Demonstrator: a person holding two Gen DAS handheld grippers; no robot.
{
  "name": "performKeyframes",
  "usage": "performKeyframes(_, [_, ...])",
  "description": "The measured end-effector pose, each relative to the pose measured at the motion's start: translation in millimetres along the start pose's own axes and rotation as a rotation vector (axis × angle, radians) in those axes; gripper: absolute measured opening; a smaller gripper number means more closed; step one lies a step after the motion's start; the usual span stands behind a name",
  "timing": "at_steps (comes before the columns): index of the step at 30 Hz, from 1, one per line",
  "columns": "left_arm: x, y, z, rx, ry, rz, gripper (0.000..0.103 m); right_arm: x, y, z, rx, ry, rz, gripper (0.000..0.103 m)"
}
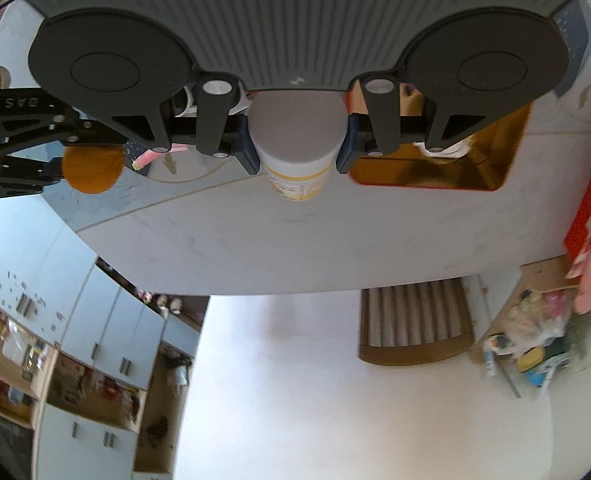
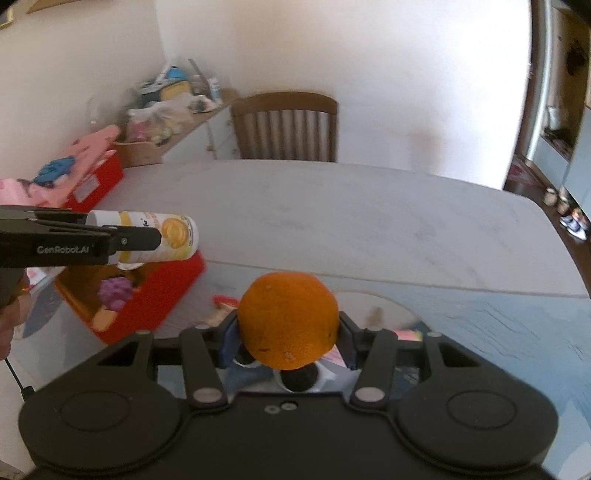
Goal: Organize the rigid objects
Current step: 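Lower the bottle into the box with the left gripper while the right releases the orange inside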
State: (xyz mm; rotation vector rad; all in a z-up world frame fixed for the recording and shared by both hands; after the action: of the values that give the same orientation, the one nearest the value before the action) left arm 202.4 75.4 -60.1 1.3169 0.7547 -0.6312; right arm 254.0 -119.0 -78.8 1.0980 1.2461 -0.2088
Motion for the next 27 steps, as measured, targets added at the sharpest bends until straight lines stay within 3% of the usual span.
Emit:
performKeyframes(15, [-43,-44,-90,-0.135,0.123,0.024,0.044,30,47,-99,-0.217,0.076,-0.023,0.051])
performKeyframes(27, [-21,-56,-124,-0.132,0.168,0.016,0.044,101,70,-162,-0.421,0.042,-0.121,0.051])
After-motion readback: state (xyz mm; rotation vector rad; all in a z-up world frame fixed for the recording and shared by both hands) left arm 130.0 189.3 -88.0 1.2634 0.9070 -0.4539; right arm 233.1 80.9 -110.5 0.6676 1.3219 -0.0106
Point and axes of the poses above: each gripper's, at about its wrist camera, not at the fingertips, and x roughly the way its jaws point, z to its right, y to its top, the point moved 5 cm from there along x, roughly the way its jaws point, and after that the axes turned 11 degrees about -z, right-handed, at the moved point
